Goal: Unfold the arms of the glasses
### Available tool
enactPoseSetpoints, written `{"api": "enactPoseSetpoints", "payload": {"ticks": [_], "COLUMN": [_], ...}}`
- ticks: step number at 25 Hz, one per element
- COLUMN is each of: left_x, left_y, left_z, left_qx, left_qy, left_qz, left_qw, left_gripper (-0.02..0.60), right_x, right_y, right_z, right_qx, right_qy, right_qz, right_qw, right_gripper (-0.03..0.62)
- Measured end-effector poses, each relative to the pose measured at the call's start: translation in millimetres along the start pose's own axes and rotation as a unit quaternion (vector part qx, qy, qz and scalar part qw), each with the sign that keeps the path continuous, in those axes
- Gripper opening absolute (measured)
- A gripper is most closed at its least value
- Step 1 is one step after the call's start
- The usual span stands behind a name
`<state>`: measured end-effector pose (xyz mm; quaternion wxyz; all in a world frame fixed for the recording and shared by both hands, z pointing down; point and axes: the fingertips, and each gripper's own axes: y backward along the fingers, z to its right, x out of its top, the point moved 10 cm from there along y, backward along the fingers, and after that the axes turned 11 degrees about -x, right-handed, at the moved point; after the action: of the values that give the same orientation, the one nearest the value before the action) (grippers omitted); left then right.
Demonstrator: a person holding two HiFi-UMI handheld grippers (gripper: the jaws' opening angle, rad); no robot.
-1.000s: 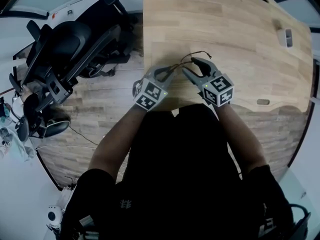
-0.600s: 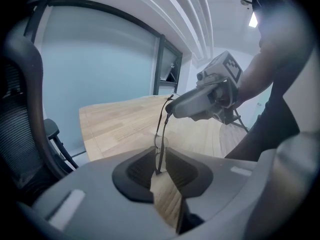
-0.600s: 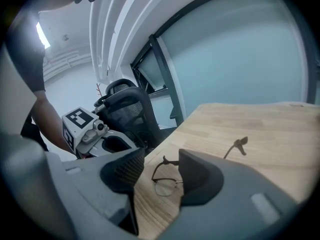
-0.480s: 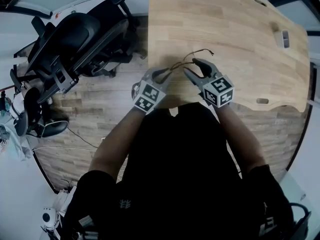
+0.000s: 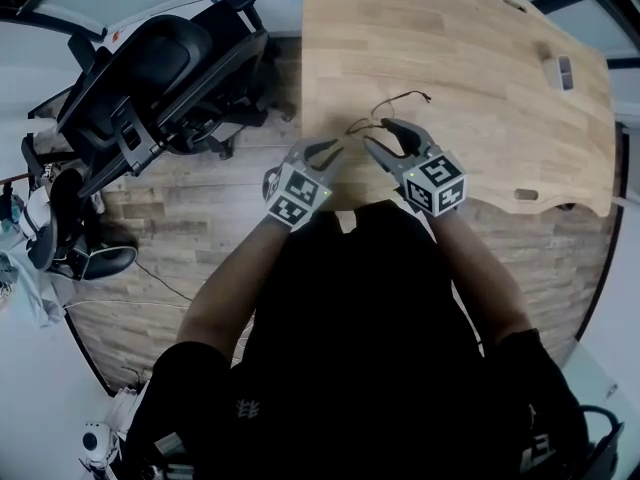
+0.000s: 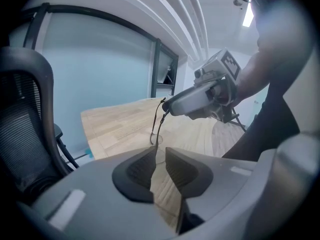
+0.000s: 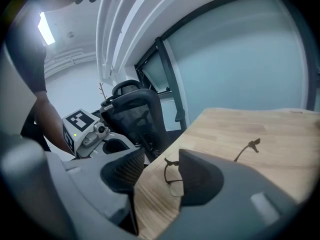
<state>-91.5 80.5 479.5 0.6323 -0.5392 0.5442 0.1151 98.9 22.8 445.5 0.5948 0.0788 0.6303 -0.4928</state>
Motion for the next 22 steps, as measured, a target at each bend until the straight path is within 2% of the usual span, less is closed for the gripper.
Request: {"api": "enactPoseSetpoints", "payload": {"ticks": [11,22], "left_x": [-11.5,-24.1], "left_y": [25.7,42.4], "left_z": [14.5,23.0], "left_qx": [-0.011,-0.009], "left_qy": [-0.016,-0.021], "left_qz": [0.002,0.023], "left_qw": [0.9998,0.9995], "left_gripper": [0.069,0.069], "right_x": [-5.1,-8.4], "right_y": [10.5,14.9], "right_z": [-38.9,-69.5], "right_qx": [-0.013,-0.01], "right_qy": [0.008,0.012], "right_qz": [0.009,0.011], "right_qw": [1.0,1.0], "right_gripper": [0.206,0.206]}}
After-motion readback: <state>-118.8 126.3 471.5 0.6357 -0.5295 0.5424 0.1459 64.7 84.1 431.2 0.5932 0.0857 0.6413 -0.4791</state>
